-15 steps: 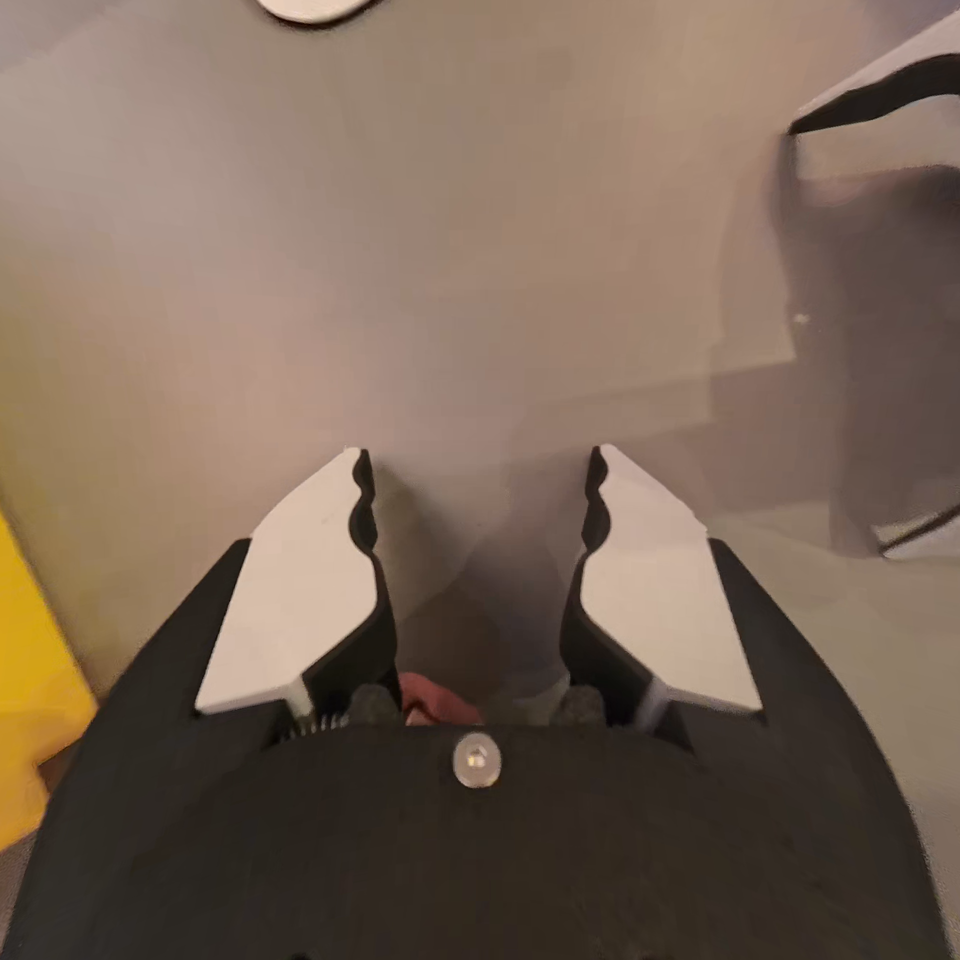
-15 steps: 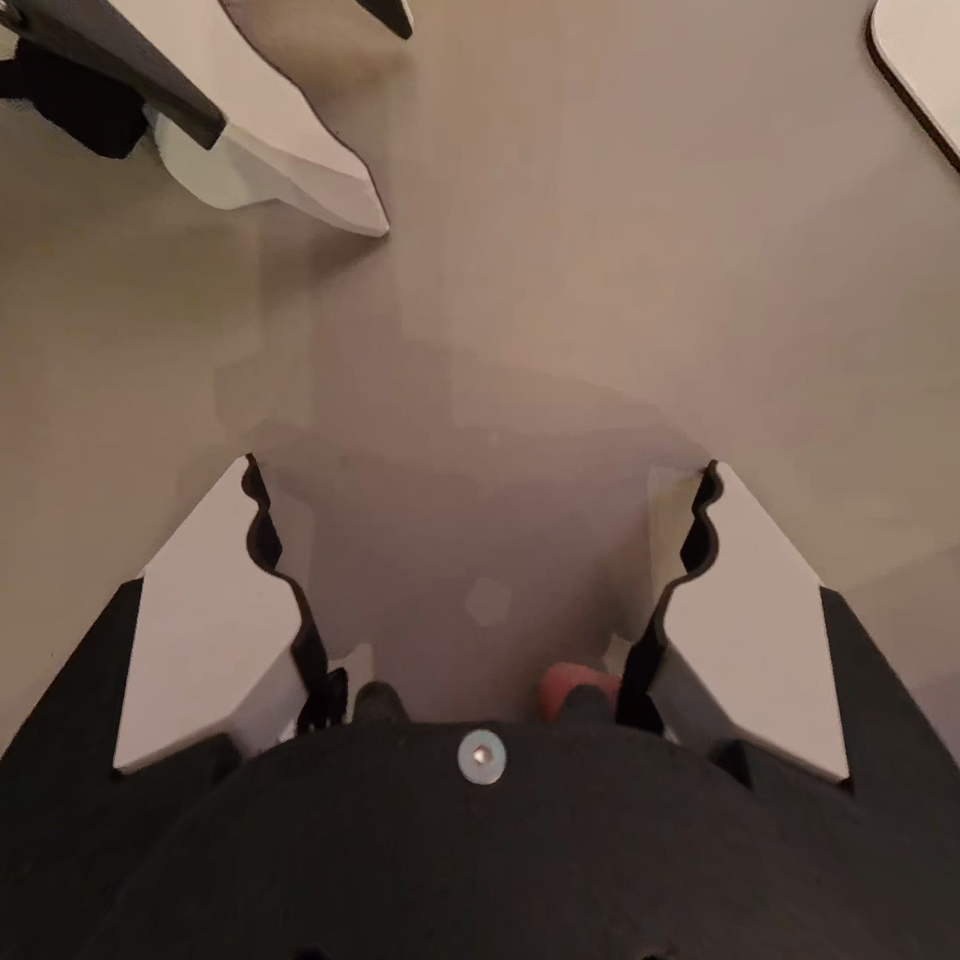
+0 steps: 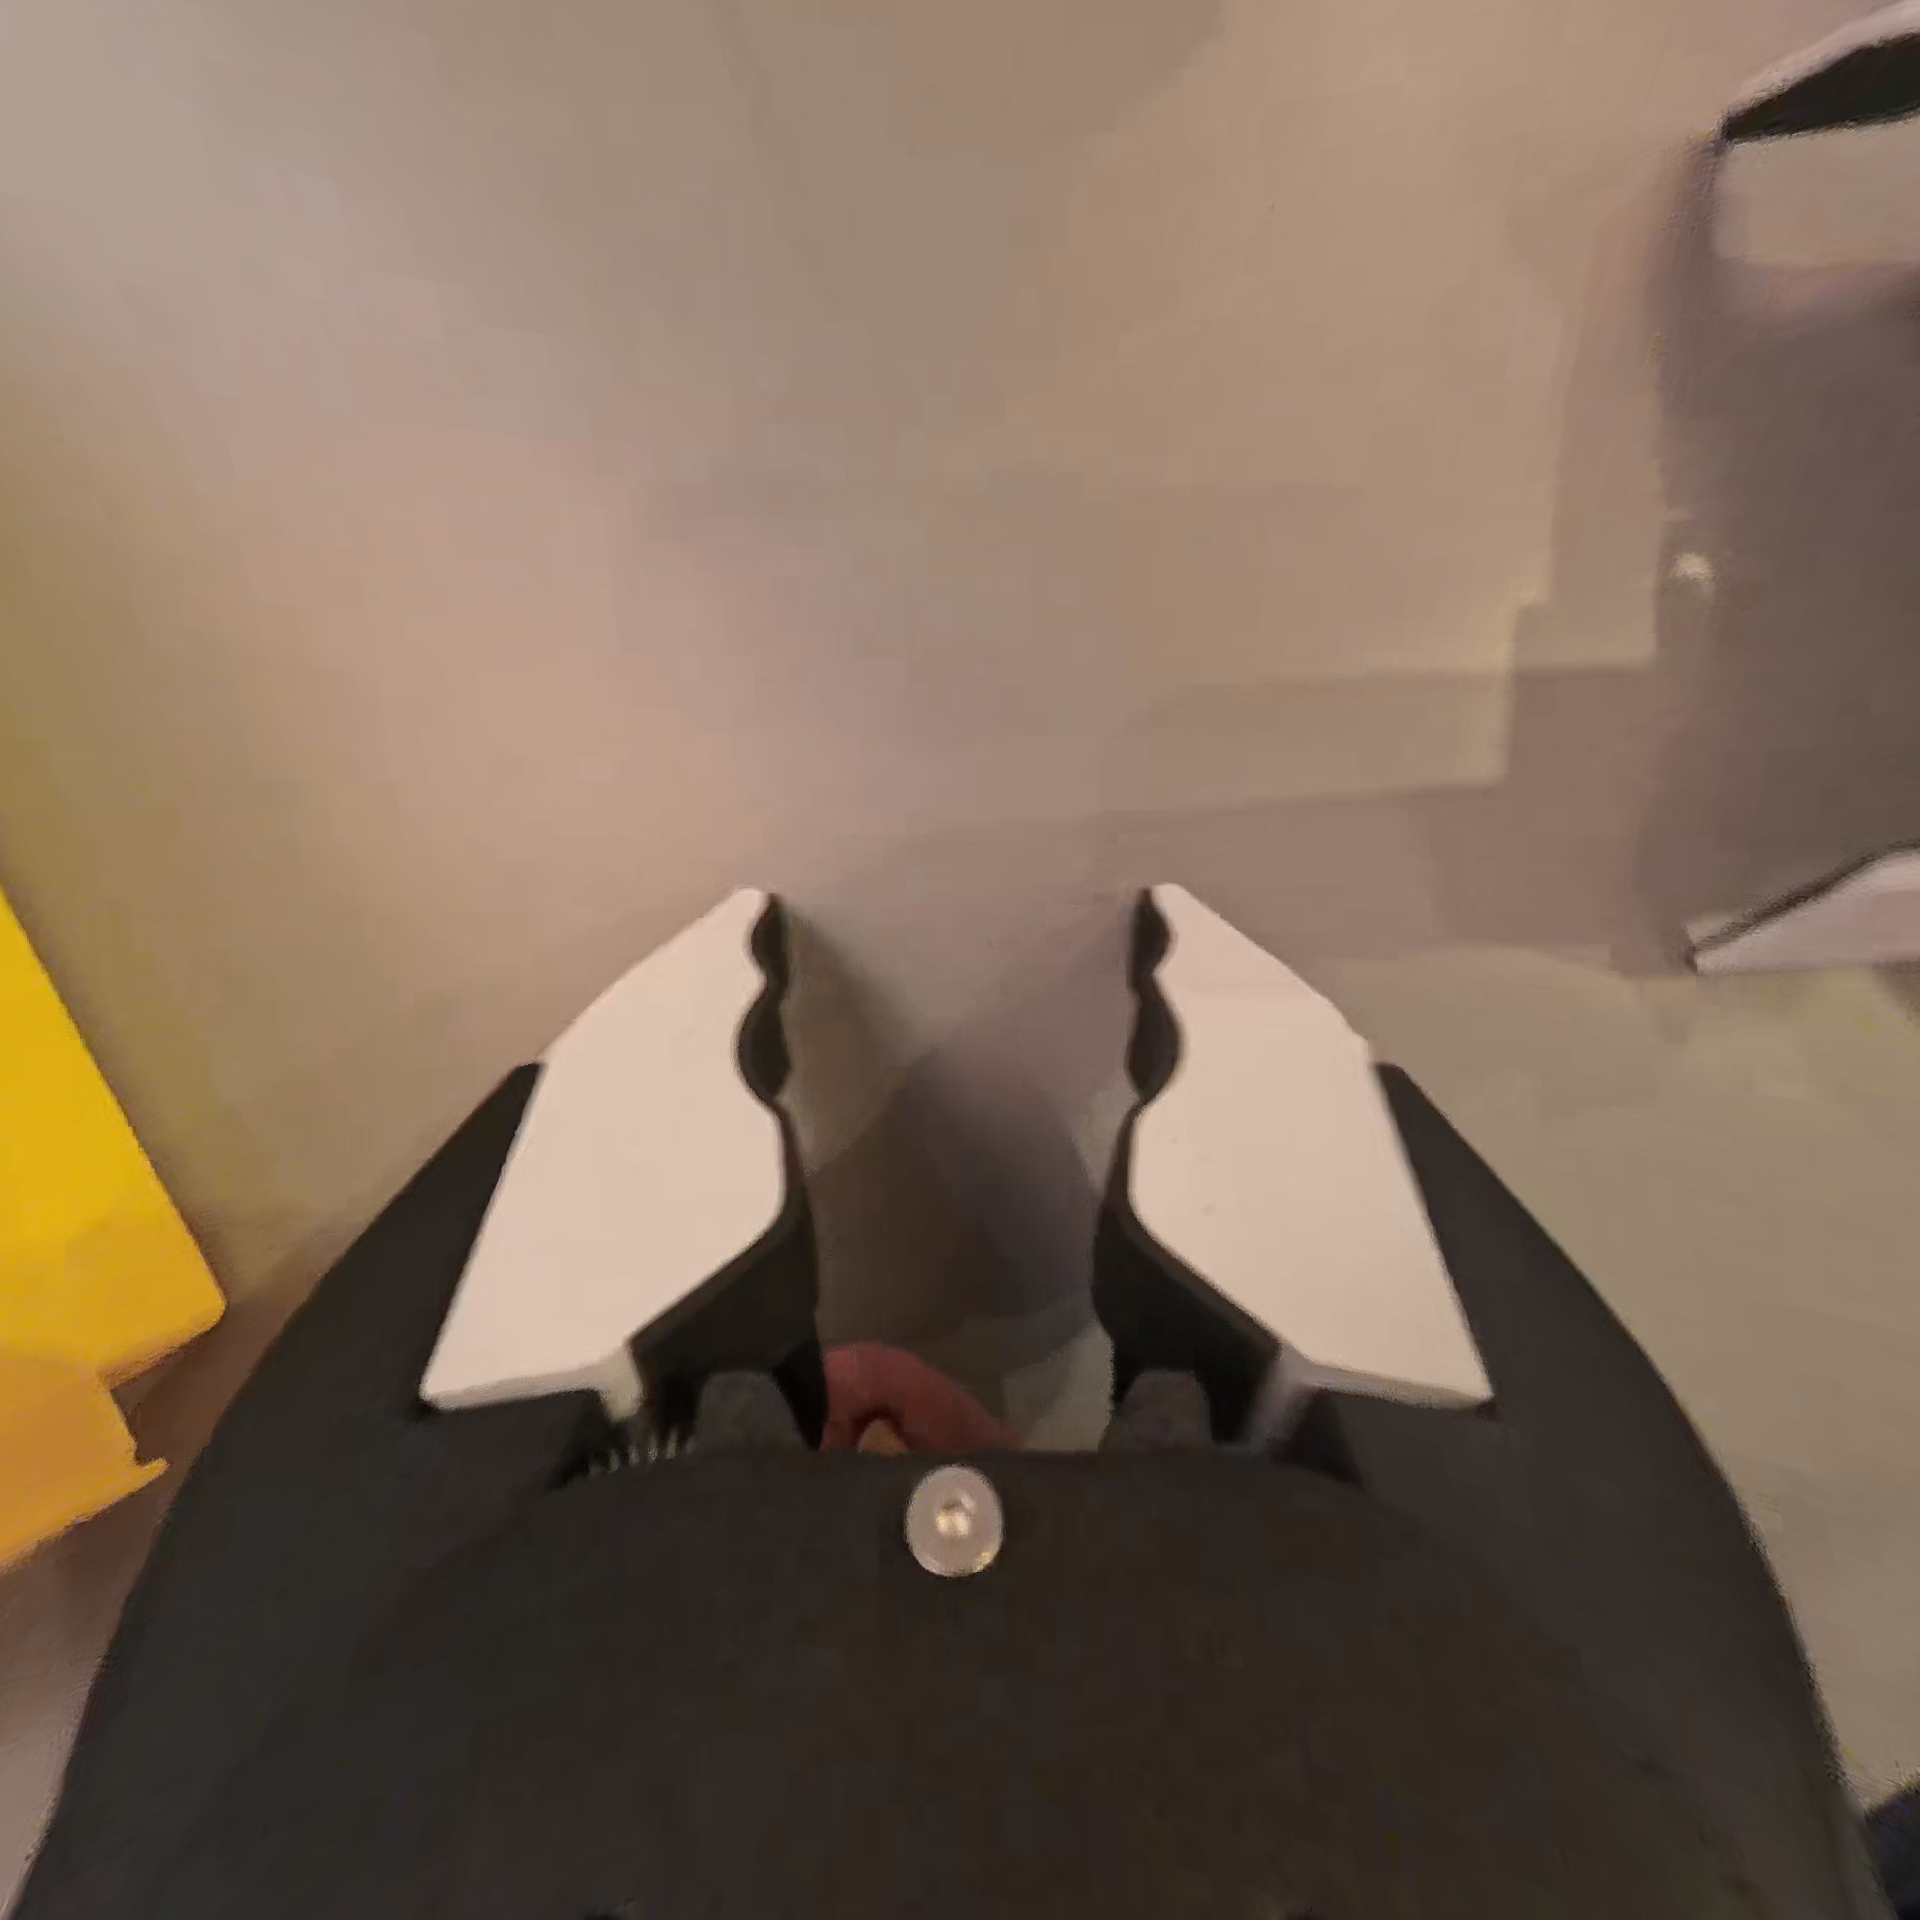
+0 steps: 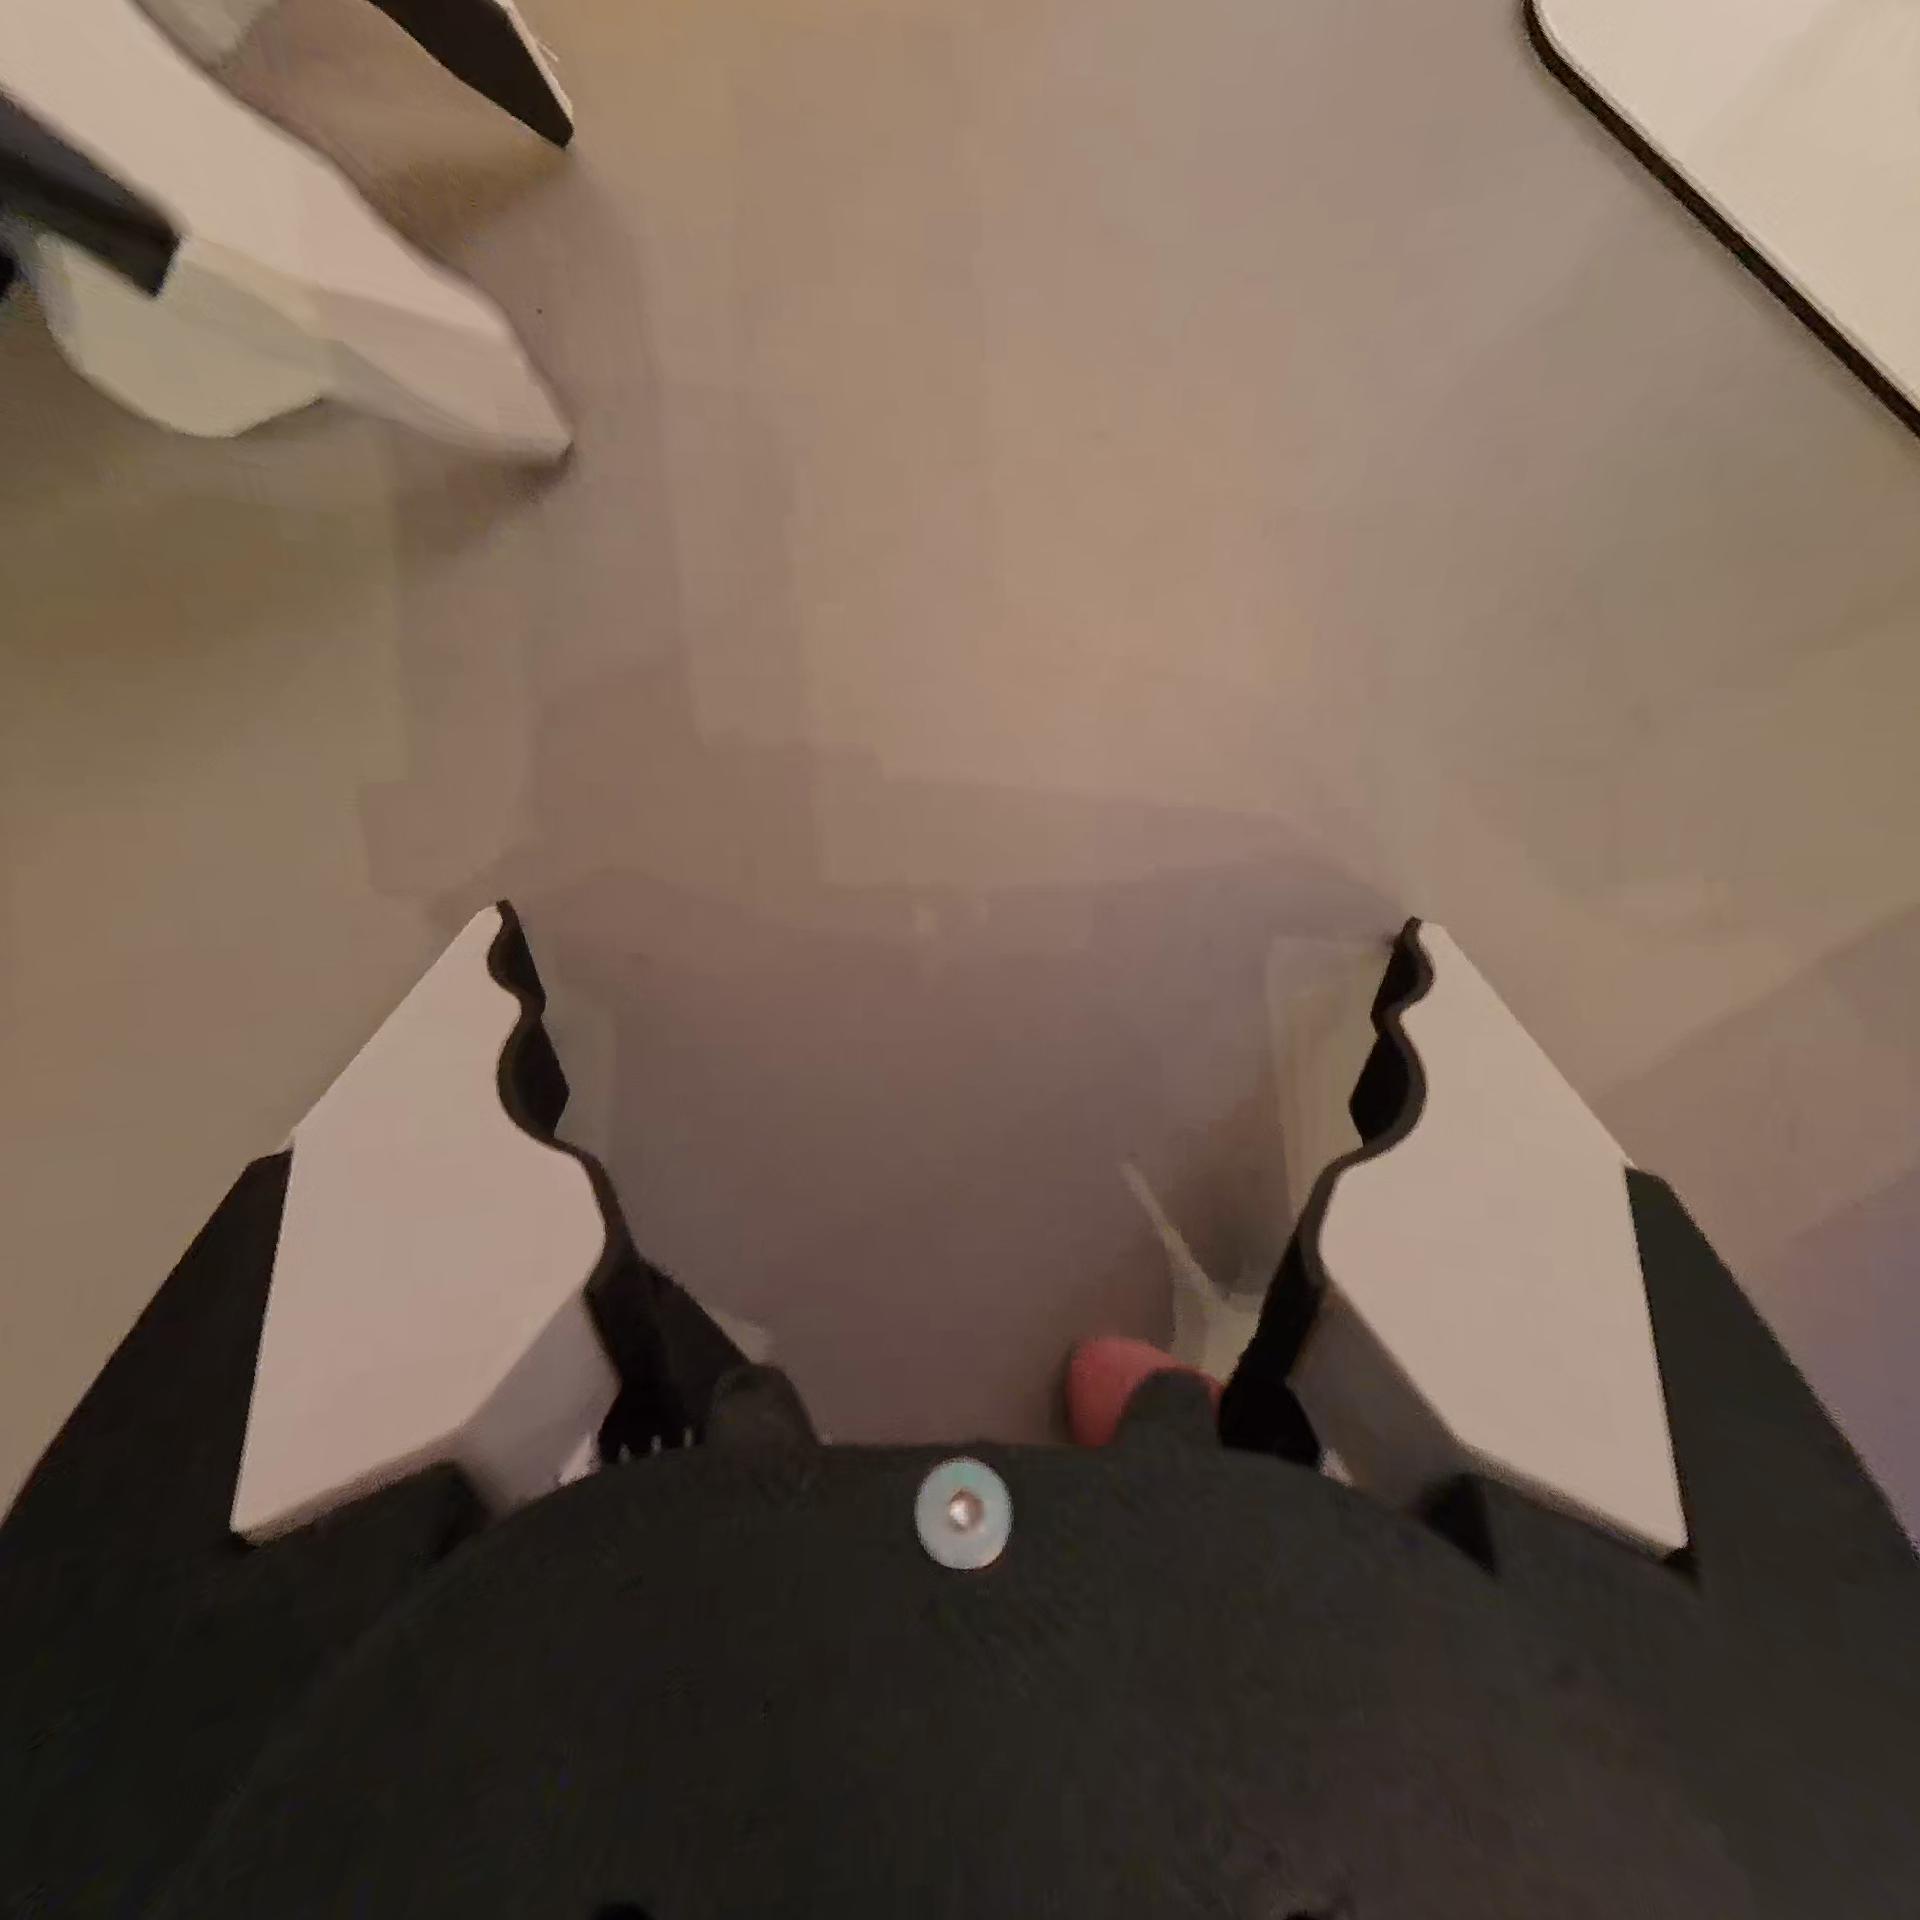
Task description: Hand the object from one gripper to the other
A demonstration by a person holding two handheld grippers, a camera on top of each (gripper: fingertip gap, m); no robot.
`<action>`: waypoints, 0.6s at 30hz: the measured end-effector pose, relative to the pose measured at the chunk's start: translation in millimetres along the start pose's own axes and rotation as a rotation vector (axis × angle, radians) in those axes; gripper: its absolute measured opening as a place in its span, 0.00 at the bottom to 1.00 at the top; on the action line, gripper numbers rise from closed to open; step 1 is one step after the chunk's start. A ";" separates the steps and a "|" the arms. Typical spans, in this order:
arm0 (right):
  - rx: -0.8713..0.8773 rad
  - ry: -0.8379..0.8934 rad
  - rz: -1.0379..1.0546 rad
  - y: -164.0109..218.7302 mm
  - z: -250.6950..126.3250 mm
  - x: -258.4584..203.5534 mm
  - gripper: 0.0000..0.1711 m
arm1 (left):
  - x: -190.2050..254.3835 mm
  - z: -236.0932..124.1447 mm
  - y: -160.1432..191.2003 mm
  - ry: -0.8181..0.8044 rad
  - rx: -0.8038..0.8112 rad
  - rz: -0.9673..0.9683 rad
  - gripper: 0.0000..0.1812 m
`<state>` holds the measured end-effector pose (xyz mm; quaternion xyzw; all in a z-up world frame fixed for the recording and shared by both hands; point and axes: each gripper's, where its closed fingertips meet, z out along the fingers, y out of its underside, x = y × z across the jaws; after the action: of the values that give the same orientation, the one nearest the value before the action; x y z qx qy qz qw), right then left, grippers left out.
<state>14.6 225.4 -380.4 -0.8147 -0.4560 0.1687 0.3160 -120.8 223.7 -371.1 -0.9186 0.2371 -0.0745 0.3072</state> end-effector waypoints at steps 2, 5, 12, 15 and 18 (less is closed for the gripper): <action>-0.017 -0.009 -0.005 -0.5 0.7 4.6 0.89 | 13.6 -1.8 3.3 0.096 -0.025 0.044 0.51; -0.031 -0.038 -0.030 -2.2 0.4 9.1 0.84 | 17.6 -1.9 1.6 0.128 -0.009 0.058 0.51; 0.010 -0.035 -0.027 -4.3 4.8 3.7 0.93 | 14.7 0.3 4.9 0.092 0.011 0.134 0.57; 0.009 -0.035 -0.027 -4.2 4.7 3.7 0.93 | 13.7 0.4 5.8 0.097 0.021 0.124 0.58; 0.009 -0.036 -0.028 -4.3 4.5 3.6 0.93 | 11.5 -2.5 9.2 0.107 0.027 0.140 0.58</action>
<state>11.3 231.8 -380.8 -0.8037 -0.4721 0.1810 0.3139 -115.0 210.4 -374.8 -0.8903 0.3159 -0.1048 0.3108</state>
